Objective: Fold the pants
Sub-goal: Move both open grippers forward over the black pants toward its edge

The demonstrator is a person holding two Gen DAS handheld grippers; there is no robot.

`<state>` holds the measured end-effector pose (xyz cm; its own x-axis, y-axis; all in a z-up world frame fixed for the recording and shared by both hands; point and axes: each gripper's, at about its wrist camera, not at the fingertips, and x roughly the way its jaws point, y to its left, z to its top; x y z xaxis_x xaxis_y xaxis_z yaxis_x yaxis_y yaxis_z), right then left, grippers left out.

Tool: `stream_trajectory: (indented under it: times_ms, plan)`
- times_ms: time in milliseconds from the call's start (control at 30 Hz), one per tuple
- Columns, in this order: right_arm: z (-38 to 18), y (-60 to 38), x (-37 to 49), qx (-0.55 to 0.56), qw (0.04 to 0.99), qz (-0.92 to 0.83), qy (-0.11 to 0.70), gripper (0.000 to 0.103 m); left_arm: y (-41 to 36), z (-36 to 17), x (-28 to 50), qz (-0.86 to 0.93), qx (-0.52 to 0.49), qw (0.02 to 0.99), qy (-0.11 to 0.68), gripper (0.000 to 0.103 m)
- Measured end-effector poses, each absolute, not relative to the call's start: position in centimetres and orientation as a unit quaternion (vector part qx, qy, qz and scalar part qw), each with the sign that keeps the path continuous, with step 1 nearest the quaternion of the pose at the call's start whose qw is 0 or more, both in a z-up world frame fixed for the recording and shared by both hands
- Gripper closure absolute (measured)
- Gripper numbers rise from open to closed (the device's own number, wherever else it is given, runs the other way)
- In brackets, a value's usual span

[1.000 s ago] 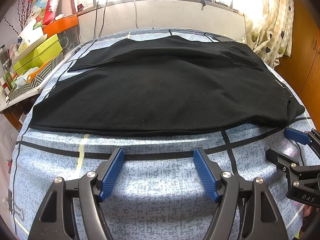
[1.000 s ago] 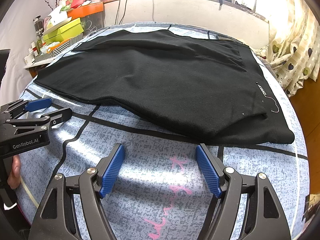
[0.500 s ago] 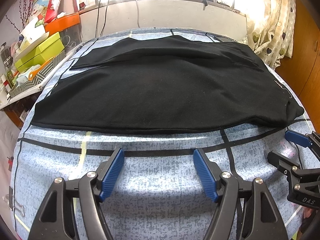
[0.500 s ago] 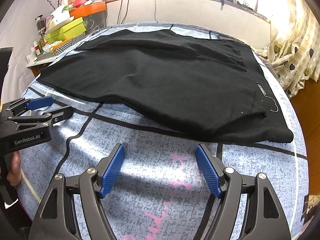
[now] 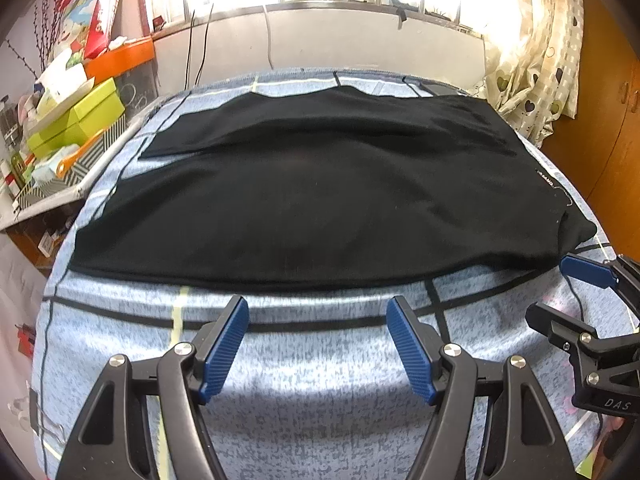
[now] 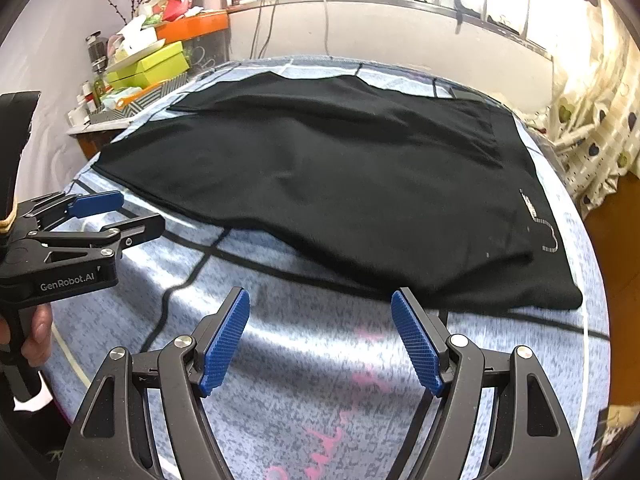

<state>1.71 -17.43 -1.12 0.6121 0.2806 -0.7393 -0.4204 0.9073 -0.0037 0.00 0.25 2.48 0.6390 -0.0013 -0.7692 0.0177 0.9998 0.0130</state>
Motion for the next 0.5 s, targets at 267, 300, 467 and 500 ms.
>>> stream_trajectory:
  times_ms: [267,300,467,500]
  plan:
    - [1.1,-16.9,4.1,-0.093,0.890,0.223,0.387,0.029,0.9,4.4,2.1,-0.021,0.014,0.908,0.419,0.029]
    - [1.5,-16.8,4.7,-0.093,0.889,0.227,0.386,0.029,1.1,4.7,2.6,-0.025,0.014,0.908,0.419,0.029]
    - [3.6,-16.5,8.6,-0.105,0.891,0.238,0.371,0.029,2.5,6.1,5.9,-0.031,0.012,0.911,0.411,0.029]
    - [3.9,-16.4,9.4,-0.107,0.892,0.240,0.368,0.029,2.9,6.4,6.8,-0.029,0.014,0.912,0.409,0.029]
